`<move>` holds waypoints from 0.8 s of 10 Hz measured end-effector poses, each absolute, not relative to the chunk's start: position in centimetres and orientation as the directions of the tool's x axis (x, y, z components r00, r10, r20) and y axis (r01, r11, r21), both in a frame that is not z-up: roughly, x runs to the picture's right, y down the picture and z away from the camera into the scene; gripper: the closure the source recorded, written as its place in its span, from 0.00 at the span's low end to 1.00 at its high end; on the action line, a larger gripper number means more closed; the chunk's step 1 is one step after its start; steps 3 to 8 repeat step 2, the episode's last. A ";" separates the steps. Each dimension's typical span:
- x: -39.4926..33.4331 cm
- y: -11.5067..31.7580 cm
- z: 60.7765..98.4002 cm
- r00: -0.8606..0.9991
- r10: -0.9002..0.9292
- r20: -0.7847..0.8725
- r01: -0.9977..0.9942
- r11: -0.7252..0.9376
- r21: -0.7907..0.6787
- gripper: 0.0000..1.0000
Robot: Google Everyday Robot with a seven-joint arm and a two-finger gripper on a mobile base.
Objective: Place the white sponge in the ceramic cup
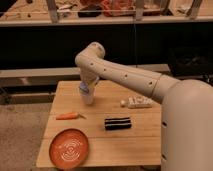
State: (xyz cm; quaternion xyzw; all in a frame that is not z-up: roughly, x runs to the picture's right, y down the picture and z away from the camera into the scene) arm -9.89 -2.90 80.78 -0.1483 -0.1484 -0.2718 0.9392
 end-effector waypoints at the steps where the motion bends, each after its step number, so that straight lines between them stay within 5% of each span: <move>1: -9.9 -3.0 80.8 0.806 -0.468 0.362 0.556 0.808 -0.194 0.98; 8: -9.9 -2.9 80.9 0.806 -0.468 0.363 0.556 0.809 -0.192 0.98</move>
